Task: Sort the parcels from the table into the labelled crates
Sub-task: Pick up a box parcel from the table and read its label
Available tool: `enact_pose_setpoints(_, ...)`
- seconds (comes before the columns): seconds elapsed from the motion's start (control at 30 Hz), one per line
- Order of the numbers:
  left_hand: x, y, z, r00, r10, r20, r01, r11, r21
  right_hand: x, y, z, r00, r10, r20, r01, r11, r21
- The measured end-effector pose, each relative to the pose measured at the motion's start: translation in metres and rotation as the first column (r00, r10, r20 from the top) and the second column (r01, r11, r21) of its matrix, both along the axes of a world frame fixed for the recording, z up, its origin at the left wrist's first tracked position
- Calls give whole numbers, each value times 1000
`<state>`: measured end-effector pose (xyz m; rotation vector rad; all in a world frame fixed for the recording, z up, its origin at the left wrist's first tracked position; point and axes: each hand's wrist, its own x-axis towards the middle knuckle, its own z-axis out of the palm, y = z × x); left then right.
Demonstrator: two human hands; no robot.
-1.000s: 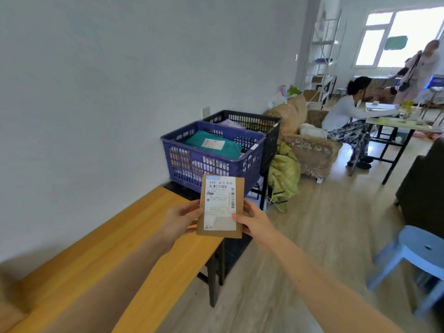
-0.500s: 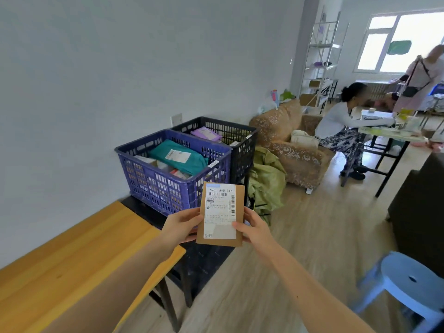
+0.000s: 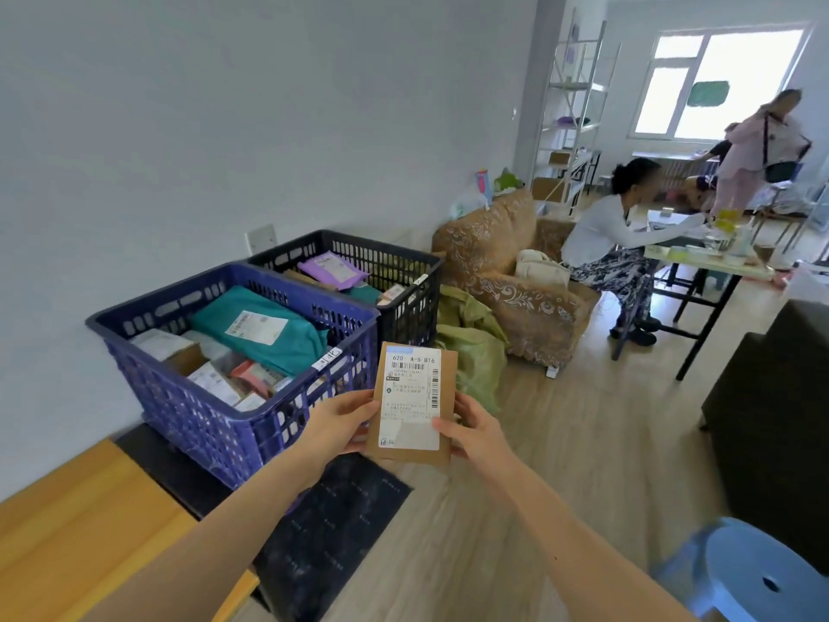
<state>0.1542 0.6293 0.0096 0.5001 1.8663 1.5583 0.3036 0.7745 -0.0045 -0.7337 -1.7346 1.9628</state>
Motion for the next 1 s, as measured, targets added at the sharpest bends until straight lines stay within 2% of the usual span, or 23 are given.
enact_pose_setpoints(0.27, -57, 115, 12, 1000, 18, 8, -18, 998, 60, -65, 114, 11, 998, -54, 32, 54, 999, 2)
enact_pose_setpoints(0.4, -78, 154, 18, 999, 45, -3, -45, 997, 69, -90, 152, 11, 999, -31, 29, 31, 1000, -4)
enact_pose_setpoints(0.57, -108, 203, 25, 997, 73, -28, -70, 994, 86, -130, 210, 14, 999, 45, 6, -44, 996, -76)
enact_pose_setpoints(0.73, -138, 247, 29, 988, 132, -75, -126, 989, 78, -177, 263, 18, 991, 131, -11, -132, 990, -55)
enact_pose_setpoints(1.0, -190, 319, 51, 931, 336, -141, -319, 939, 128, -264, 355, 46, 935, 355, 21, -356, 934, 17)
